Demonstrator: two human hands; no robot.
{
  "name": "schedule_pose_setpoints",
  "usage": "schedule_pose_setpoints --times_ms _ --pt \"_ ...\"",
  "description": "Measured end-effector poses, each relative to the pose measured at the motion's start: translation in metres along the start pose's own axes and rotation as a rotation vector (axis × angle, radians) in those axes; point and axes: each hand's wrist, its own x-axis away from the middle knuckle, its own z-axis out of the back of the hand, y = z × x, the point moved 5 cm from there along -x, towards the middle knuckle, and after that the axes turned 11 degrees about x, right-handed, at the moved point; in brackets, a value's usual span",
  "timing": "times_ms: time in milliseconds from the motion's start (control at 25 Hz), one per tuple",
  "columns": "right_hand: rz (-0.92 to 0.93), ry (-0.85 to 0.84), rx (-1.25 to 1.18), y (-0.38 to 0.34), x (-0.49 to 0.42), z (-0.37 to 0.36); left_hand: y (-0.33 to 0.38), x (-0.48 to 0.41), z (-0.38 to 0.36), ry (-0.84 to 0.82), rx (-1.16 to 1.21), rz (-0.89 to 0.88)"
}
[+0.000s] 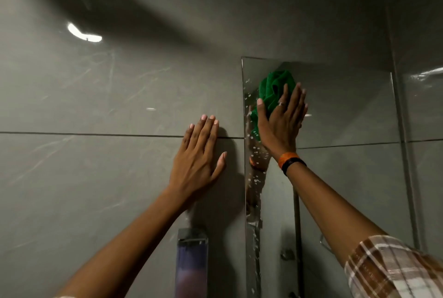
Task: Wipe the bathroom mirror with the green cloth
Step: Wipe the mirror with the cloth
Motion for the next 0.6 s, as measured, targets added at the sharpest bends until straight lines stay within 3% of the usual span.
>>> schedule_pose_setpoints --times_ms 160,360,600 --pt "0.029 0.176 0.051 -0.006 -0.036 -0.003 -0.015 -0.026 -0.01 0.029 -0.066 -0.013" --pt "0.396 0.145 0.145 -0.035 -0.087 -0.01 -0.02 -0.031 -0.017 0.109 -0.078 -0.063" --pt "0.743 0.129 0.099 -0.021 -0.012 -0.02 -0.017 -0.027 -0.011 0.183 0.007 -0.073"
